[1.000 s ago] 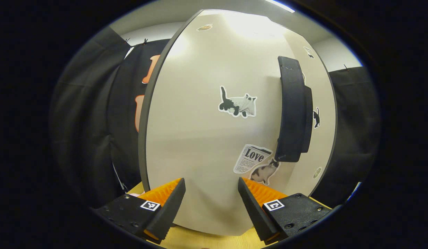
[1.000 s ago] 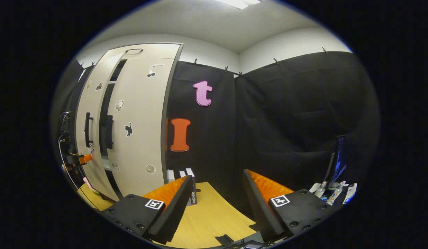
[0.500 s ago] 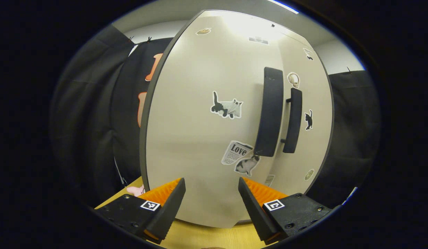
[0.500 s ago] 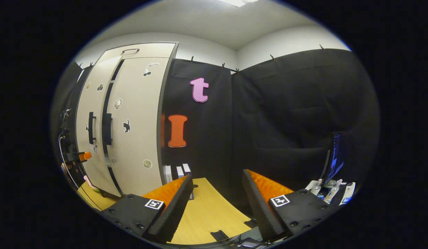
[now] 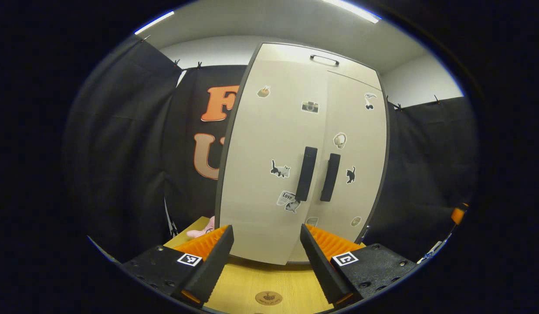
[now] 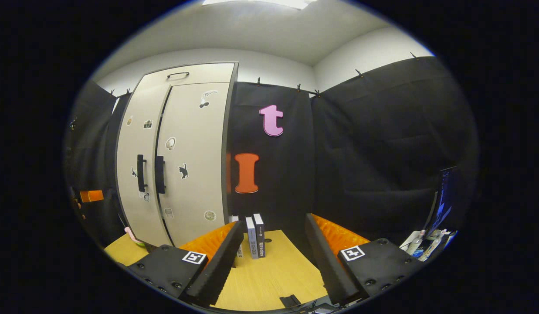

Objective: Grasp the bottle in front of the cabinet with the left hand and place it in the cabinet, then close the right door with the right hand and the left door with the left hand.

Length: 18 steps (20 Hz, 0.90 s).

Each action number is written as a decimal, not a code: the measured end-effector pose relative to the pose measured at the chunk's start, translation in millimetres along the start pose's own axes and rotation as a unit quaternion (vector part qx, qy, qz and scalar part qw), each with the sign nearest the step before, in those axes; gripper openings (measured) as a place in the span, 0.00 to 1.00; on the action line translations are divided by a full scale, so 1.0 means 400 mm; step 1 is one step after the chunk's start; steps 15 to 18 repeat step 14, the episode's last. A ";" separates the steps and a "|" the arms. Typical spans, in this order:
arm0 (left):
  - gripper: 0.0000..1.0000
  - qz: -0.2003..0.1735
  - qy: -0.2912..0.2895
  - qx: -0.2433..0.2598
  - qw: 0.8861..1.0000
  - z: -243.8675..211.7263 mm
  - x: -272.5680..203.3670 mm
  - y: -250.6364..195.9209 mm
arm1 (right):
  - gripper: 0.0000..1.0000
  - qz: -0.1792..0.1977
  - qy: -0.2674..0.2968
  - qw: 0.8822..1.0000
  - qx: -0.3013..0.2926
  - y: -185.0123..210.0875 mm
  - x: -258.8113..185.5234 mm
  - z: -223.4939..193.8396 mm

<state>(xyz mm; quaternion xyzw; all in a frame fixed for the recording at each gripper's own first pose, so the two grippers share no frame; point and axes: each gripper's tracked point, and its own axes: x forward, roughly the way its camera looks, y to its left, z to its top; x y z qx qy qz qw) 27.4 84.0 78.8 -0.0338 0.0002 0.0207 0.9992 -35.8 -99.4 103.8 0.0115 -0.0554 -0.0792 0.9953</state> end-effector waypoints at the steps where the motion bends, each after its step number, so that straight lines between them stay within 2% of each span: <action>1: 0.93 -0.003 -0.002 -0.001 1.000 0.014 -0.013 -0.005 | 0.96 0.010 0.004 1.000 0.002 0.009 0.004 -0.007; 5: 0.93 0.016 -0.029 0.030 0.999 0.070 -0.033 0.023 | 0.96 0.025 0.002 1.000 0.008 0.015 0.011 0.003; 11: 0.94 0.014 -0.035 0.002 0.999 0.069 -0.030 0.031 | 0.96 0.035 0.004 0.999 -0.004 0.014 0.019 0.024; 18: 0.93 0.007 -0.045 0.012 0.999 0.085 -0.032 0.031 | 0.96 0.033 0.003 0.999 -0.006 0.015 0.023 0.030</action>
